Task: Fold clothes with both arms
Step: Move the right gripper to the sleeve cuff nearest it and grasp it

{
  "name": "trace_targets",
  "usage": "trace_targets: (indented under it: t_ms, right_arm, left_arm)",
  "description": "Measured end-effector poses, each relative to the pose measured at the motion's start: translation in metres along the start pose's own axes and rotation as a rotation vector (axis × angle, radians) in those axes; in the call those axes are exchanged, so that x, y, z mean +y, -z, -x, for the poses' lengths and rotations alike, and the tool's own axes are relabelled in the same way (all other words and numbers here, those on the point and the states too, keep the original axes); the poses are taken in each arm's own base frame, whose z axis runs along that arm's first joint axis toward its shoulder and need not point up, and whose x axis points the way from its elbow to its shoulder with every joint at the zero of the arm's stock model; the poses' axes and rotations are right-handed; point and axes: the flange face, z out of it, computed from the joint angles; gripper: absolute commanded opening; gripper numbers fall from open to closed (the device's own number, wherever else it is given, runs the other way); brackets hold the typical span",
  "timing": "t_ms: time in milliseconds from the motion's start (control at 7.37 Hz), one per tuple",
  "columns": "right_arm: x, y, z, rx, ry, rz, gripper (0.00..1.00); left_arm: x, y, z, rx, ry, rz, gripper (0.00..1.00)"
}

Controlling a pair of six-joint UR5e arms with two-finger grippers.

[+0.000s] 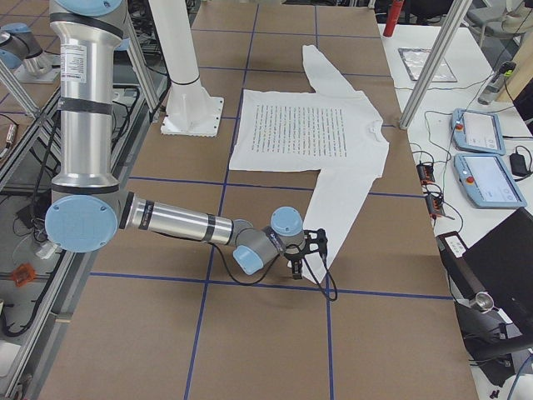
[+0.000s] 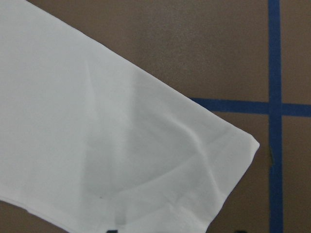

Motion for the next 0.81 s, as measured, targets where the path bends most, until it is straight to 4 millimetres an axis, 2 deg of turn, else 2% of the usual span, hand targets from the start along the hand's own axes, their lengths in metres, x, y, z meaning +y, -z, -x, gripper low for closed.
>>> trace_targets:
  t_ms: [271, 407, 543, 679, 814]
  right_arm:
    - [0.0029, -0.0053, 0.0021, 0.001, 0.005, 0.012, 0.75]
    - [0.004, -0.0075, 0.0038, 0.002, 0.009, 0.016, 0.5]
    - [0.0046, -0.0087, 0.0045, 0.003, 0.01, 0.019, 0.17]
    - [0.0048, -0.0093, 0.0046, 0.004, 0.01, 0.021, 0.0]
    - [0.0045, -0.0092, 0.0051, 0.004, 0.009, 0.022, 0.0]
  left_arm:
    - [0.0, -0.0001, 0.0001, 0.0, -0.001, 0.0, 1.0]
    - [0.0001, -0.0004, 0.0003, 0.0, -0.001, 0.0, 1.0]
    - [0.0004, -0.0004, 0.0004, 0.0, -0.001, 0.0, 1.0]
    - [0.0005, -0.0003, 0.0005, 0.0, -0.001, 0.0, 1.0]
    - [0.0006, -0.0003, 0.0005, 0.0, -0.001, 0.0, 1.0]
